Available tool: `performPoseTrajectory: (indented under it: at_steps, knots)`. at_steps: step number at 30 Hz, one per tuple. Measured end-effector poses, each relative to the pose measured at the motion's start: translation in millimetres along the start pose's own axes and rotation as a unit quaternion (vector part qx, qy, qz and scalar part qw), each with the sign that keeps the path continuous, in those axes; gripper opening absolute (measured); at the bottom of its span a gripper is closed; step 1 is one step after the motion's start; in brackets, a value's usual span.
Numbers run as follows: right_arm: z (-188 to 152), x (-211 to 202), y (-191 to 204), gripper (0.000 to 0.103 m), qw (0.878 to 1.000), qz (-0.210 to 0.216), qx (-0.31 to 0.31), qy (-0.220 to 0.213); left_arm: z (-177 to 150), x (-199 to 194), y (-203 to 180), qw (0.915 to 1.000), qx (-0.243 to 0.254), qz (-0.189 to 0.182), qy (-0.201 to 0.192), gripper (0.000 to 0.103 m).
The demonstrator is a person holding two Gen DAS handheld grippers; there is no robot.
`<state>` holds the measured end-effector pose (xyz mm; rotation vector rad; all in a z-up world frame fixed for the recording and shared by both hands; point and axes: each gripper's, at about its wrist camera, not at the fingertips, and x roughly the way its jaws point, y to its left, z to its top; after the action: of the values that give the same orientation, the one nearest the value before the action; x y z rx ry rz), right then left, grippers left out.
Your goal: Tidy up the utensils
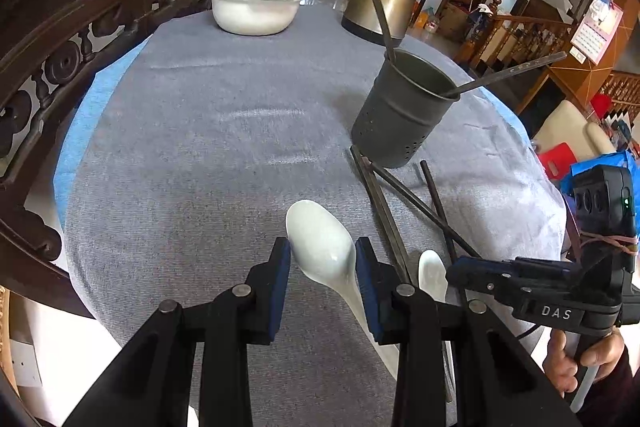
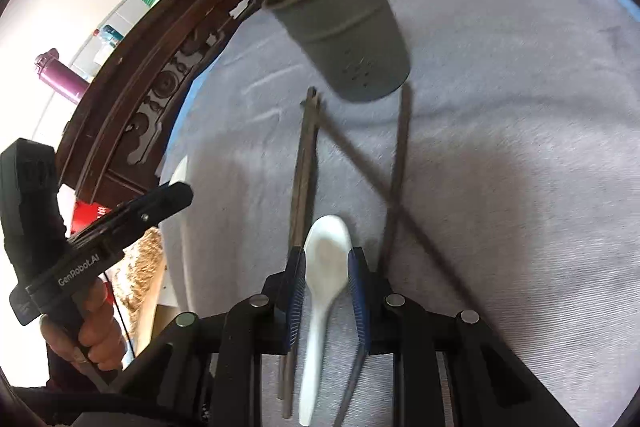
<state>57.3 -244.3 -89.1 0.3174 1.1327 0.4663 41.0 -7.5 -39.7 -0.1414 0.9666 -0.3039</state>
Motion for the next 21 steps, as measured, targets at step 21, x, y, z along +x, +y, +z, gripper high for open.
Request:
performPoseTrajectory:
  at_steps: [21]
  knots:
    - [16, 36, 38, 0.022, 0.99, -0.123, -0.065, 0.017, -3, -6, -4, 0.9997, 0.017, 0.013, -0.011, 0.035]
